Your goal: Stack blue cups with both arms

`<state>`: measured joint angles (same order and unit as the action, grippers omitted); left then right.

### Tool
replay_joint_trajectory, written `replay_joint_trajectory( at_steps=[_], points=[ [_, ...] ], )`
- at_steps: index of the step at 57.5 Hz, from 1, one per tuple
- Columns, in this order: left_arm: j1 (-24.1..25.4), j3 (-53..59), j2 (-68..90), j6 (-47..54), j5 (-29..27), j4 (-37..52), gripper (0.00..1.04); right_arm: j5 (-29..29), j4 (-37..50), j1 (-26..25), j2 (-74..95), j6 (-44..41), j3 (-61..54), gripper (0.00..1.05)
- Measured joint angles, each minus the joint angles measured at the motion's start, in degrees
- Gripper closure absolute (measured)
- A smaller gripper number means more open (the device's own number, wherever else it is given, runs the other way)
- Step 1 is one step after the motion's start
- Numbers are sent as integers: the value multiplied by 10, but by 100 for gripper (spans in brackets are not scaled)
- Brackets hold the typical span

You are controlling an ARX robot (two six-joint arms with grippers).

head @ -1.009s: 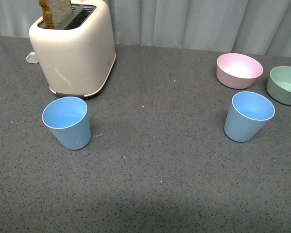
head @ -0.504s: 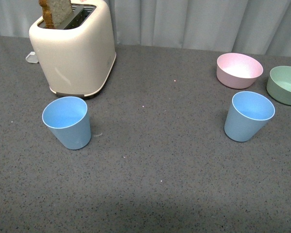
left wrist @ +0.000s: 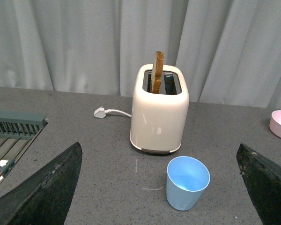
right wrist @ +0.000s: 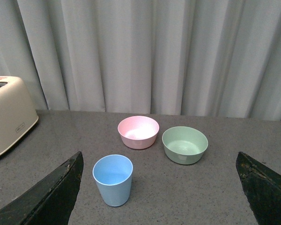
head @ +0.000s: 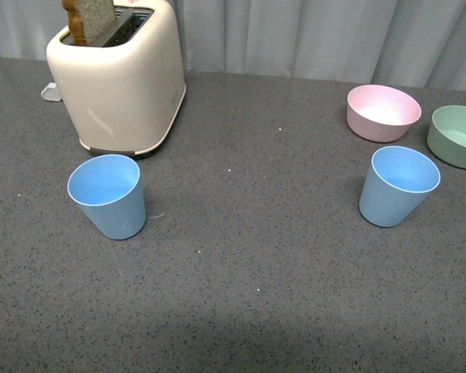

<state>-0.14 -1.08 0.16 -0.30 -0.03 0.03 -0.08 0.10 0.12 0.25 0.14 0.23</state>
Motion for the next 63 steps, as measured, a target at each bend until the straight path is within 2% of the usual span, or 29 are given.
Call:
replay_joint_trajectory(
  at_steps=[5, 7, 8, 11, 13, 14, 18, 24, 30, 43, 63],
  points=[
    [0, 0, 0, 0, 0, 0, 7, 0, 0, 0, 0, 0, 0, 10],
    [-12, -6, 10, -14, -40, -20, 7, 0, 0, 0, 0, 0, 0, 10],
    [-23, -16, 24, -24, -81, -46, 7, 0, 0, 0, 0, 0, 0, 10],
    [-42, -36, 82, -48, -158, -85, 7, 0, 0, 0, 0, 0, 0, 10],
    [-39, -42, 125, -65, -195, -82, 7, 1, 0, 0, 0, 0, 0, 10],
    [-34, -44, 147, -74, -196, -75, 7, 0, 0, 0, 0, 0, 0, 10],
    [-10, -70, 249, -98, -170, -13, 7, 0, 0, 0, 0, 0, 0, 10],
    [1, -108, 359, -105, -121, 70, 7, 0, 0, 0, 0, 0, 0, 10],
    [14, -184, 532, -118, -76, 128, 7, 0, 0, 0, 0, 0, 0, 10],
    [7, -334, 785, -150, 18, 50, 7, 0, 0, 0, 0, 0, 0, 10],
    [-31, -450, 961, -172, 30, -5, 7, 0, 0, 0, 0, 0, 0, 10]
  ],
)
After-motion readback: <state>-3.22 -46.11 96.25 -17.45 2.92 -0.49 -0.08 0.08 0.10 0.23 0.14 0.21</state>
